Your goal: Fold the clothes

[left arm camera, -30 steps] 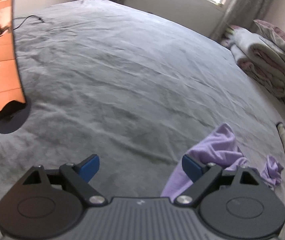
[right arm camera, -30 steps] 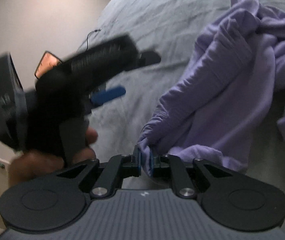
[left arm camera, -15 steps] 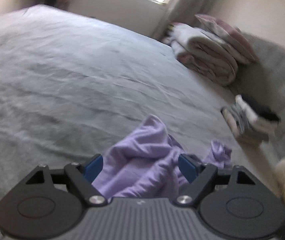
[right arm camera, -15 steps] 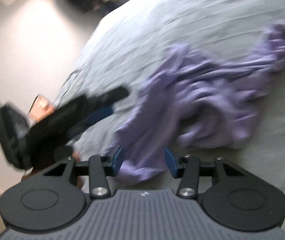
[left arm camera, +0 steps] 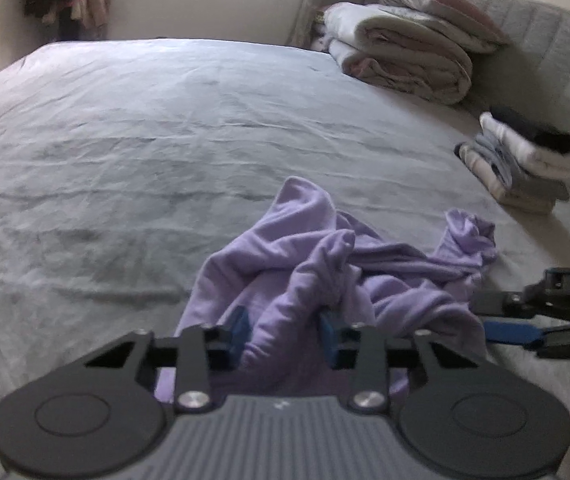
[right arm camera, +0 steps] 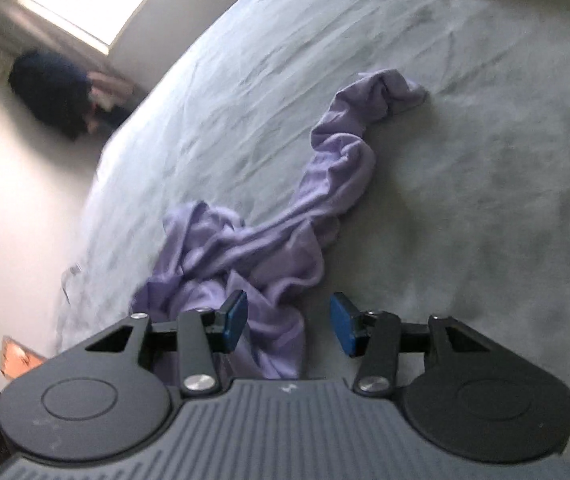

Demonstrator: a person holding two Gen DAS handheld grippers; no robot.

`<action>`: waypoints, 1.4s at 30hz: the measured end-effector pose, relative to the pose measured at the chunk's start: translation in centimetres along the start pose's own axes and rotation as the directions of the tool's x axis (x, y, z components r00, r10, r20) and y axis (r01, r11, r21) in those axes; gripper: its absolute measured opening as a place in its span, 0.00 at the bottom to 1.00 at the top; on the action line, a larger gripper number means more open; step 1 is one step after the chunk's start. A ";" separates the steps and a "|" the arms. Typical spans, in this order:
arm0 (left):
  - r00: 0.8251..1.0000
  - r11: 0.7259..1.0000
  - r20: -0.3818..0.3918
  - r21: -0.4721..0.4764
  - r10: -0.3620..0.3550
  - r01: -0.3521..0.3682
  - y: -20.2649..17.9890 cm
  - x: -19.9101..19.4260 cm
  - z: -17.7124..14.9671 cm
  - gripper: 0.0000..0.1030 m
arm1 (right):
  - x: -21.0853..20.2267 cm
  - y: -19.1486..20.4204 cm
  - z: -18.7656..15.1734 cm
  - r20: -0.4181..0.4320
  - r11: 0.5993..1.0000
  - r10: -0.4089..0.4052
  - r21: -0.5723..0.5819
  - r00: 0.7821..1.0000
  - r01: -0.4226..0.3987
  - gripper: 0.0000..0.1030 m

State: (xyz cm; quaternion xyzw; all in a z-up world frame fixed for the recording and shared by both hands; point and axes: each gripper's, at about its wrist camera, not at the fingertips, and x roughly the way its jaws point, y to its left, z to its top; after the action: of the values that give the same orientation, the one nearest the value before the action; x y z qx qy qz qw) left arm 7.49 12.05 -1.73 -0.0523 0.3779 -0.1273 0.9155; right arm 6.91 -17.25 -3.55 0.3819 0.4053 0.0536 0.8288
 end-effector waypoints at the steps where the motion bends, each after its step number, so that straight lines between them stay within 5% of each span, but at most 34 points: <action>1: 1.000 1.000 0.004 -0.023 -0.004 0.004 0.4 -0.1 0.1 0.27 | 0.4 -0.3 0.2 0.008 1.000 0.011 0.026 1.000 -0.011 0.49; 7: 0.993 0.992 0.095 -0.119 0.064 -0.052 1.9 -1.2 0.7 0.11 | 1.7 -1.6 1.1 0.136 0.972 0.094 0.201 0.986 -0.121 0.46; 10: 0.982 0.981 0.127 -0.152 0.138 -0.118 2.8 -1.7 1.0 0.09 | 2.5 -1.6 1.5 0.166 0.978 0.060 0.186 0.984 -0.091 0.14; 17: 0.968 0.942 0.137 -0.294 0.208 -0.161 5.7 -2.4 1.4 0.08 | 0.4 -0.6 3.1 0.281 0.998 -0.059 0.021 0.958 0.056 0.12; 28: 0.967 0.933 0.184 -0.345 0.174 -0.103 6.0 -2.6 1.4 0.08 | -4.9 -4.1 8.2 0.480 0.971 -0.192 -0.034 0.856 0.237 0.11; 34: 0.963 0.942 0.210 -0.321 0.171 -0.097 5.3 -2.4 1.6 0.08 | -4.5 -5.0 9.2 0.452 0.965 -0.191 -0.078 0.872 0.252 0.11; 42: 0.952 0.938 0.202 -0.305 0.230 -0.162 6.2 -2.5 4.6 0.08 | -3.2 -1.5 10.1 0.453 0.930 -0.130 -0.253 0.882 0.267 0.11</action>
State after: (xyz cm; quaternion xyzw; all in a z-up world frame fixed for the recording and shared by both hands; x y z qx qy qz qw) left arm 10.22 18.72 2.02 -0.1601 0.2849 0.0279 0.9447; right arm 11.71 -25.53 1.30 0.2061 0.2373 -0.0553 0.9477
